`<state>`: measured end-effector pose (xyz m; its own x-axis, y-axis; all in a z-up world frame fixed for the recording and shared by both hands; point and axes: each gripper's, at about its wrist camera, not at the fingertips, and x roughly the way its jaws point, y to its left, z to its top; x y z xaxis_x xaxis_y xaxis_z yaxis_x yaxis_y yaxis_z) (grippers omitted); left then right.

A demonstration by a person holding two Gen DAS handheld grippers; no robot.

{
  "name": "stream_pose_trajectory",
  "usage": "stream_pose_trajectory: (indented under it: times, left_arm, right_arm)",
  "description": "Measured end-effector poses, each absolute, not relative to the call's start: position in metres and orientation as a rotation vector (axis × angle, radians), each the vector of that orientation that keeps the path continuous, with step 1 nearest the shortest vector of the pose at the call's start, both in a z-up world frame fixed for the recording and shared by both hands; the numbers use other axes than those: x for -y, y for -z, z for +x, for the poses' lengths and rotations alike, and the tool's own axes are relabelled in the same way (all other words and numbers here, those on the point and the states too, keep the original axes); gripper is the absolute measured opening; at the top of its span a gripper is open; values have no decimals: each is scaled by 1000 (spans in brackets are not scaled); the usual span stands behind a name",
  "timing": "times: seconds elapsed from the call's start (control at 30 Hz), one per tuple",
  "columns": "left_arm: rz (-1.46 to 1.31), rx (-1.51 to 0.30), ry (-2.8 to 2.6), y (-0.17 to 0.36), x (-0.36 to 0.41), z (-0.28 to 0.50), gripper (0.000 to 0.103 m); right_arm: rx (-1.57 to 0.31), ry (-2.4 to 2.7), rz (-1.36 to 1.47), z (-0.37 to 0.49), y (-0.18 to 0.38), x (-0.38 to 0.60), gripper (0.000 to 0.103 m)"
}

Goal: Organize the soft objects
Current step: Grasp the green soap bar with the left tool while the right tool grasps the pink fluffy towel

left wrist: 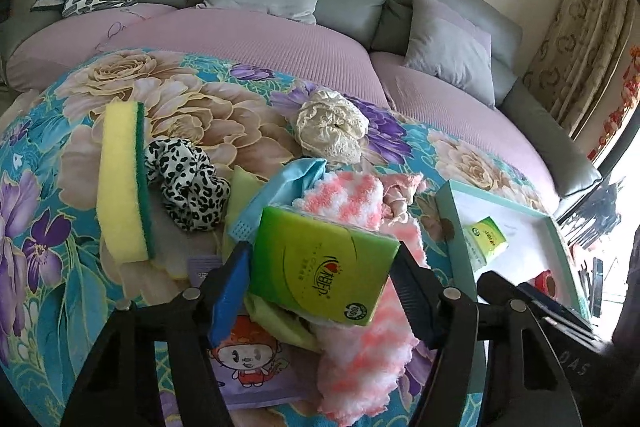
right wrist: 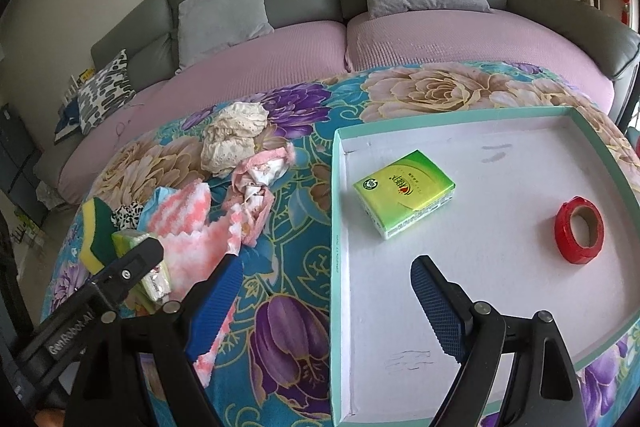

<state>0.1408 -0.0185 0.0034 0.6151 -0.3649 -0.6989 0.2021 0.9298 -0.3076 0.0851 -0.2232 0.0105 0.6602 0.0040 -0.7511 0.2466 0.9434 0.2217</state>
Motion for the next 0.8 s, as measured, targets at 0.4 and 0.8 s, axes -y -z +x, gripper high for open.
stream_pose_trajectory:
  times: [0.4,0.8]
  left_arm:
    - [-329,-839,261,-21,-25,135,70]
    - [-431,-850,162,-17,-67,135,70]
  right_arm:
    - [-822,49,269,87,-15,192,88]
    - [-884,-101,205,96,1,142,87]
